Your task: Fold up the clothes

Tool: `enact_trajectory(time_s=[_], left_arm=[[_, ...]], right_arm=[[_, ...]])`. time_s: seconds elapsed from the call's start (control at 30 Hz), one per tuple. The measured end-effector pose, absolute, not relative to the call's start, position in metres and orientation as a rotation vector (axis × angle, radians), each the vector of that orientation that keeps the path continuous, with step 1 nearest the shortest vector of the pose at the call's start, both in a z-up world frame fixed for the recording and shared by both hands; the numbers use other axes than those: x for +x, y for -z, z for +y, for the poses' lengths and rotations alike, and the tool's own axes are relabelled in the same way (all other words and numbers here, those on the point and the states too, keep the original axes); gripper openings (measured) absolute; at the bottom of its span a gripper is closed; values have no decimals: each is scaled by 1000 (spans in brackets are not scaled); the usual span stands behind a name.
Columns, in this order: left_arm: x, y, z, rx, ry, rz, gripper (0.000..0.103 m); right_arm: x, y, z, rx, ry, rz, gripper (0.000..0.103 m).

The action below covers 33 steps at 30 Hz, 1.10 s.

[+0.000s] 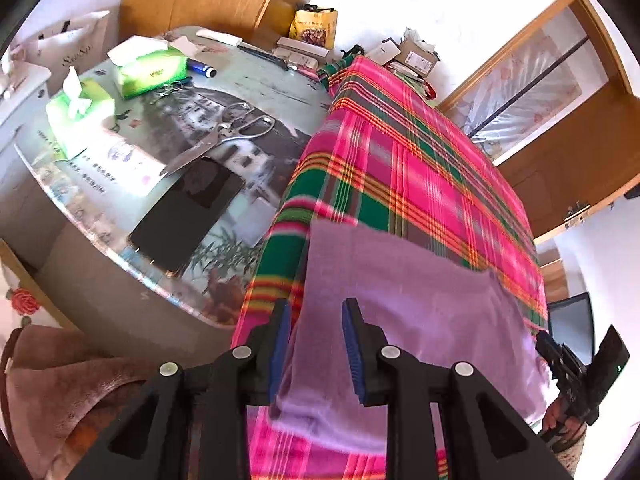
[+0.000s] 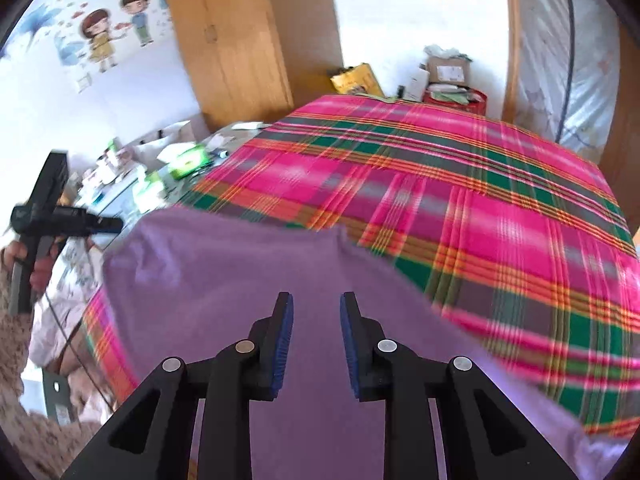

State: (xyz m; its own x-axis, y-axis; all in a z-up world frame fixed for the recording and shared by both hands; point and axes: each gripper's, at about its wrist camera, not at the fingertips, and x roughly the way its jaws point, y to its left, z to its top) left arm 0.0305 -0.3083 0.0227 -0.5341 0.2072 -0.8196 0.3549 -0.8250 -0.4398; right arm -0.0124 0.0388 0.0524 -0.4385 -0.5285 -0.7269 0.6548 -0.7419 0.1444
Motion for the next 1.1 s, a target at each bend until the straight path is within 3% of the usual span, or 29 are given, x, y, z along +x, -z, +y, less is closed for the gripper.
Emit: enact_trajectory(time_s=[0.27, 0.4, 0.73, 1.1], left_arm=[[54, -5, -297, 1477, 2503, 891, 28], [53, 8, -299, 1517, 2469, 885, 35], [54, 2, -296, 1502, 2460, 854, 36], [80, -39, -262, 1278, 2552, 670, 34]], right_arm=[[49, -6, 45, 1102, 2168, 282, 25], [61, 2, 68, 1121, 2231, 173, 25], [83, -20, 144, 1041, 2439, -62, 26], [103, 0, 137, 1129, 2458, 100, 26]])
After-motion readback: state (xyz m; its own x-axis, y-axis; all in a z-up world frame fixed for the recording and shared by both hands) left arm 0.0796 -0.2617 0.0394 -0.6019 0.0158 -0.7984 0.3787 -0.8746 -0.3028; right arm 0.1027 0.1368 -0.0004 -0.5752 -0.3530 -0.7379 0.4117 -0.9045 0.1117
